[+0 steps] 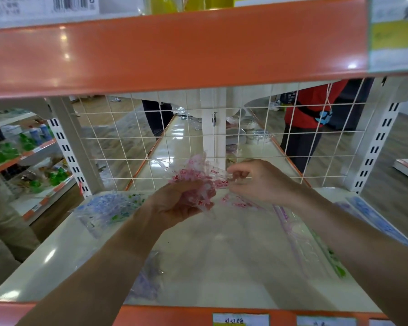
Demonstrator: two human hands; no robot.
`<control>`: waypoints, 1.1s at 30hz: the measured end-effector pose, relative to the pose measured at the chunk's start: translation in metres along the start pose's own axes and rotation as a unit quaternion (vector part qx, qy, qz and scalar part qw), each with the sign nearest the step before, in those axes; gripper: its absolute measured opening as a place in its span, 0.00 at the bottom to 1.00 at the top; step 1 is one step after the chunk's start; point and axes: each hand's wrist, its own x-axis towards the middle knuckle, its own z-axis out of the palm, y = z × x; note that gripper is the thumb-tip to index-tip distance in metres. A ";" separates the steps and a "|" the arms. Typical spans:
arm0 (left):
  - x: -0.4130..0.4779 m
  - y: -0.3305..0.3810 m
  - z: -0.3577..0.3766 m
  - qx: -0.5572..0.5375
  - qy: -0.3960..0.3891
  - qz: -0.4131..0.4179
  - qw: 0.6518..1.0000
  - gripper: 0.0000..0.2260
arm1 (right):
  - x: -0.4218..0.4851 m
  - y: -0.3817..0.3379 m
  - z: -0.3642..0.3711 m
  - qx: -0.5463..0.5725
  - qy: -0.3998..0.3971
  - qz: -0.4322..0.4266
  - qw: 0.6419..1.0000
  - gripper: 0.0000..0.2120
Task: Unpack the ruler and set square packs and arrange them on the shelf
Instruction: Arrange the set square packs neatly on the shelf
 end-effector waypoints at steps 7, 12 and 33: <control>0.004 0.003 -0.004 -0.011 -0.014 -0.001 1.000 0.12 | 0.005 0.003 -0.009 -0.036 -0.008 0.031 0.999 0.18; 0.012 0.002 -0.024 -0.043 0.030 0.019 0.998 0.10 | 0.015 0.030 -0.008 -0.065 -0.043 0.154 0.985 0.17; 0.006 0.000 -0.030 -0.078 0.033 -0.011 0.996 0.14 | 0.025 0.055 0.032 -0.147 -0.162 0.240 0.946 0.14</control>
